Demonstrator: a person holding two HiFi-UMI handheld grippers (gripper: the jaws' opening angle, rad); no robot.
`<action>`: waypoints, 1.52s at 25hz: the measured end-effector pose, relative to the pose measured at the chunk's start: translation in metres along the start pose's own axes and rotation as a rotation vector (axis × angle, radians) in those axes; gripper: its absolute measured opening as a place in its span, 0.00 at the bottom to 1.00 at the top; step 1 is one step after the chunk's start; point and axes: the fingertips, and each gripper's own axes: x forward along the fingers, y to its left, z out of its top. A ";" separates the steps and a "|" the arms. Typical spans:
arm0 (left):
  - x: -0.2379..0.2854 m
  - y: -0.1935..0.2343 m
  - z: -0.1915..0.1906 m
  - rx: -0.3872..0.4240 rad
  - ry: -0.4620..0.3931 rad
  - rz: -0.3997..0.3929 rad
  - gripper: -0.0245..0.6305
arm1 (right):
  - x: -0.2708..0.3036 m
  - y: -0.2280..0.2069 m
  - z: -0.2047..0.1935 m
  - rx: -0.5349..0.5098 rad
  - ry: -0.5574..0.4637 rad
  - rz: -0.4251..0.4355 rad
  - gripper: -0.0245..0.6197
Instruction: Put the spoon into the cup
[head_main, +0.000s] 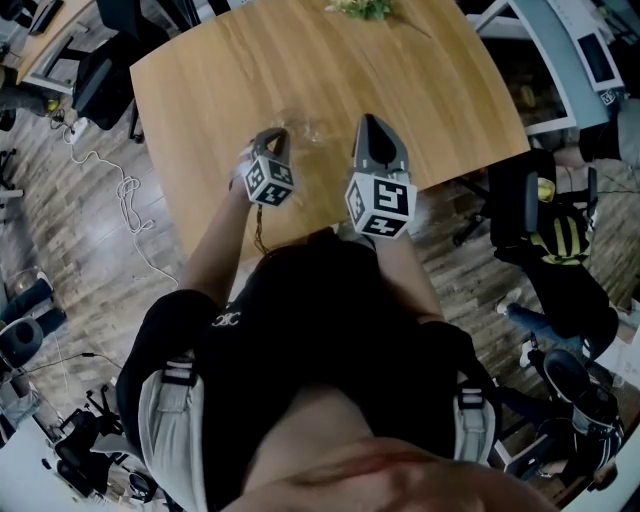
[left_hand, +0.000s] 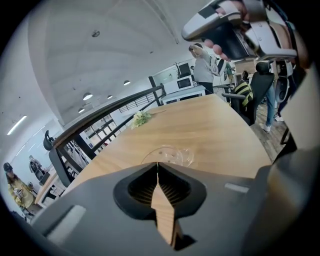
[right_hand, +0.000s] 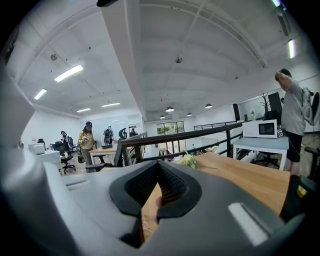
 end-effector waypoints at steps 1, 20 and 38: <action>0.000 -0.002 0.000 0.002 0.000 0.001 0.07 | -0.001 -0.001 -0.001 0.006 0.006 0.005 0.04; -0.008 -0.014 -0.017 -0.005 0.036 -0.084 0.17 | -0.007 0.014 0.001 0.010 -0.003 0.054 0.04; -0.042 0.000 -0.015 -0.217 -0.033 -0.074 0.06 | -0.008 0.037 -0.009 -0.015 0.004 0.079 0.04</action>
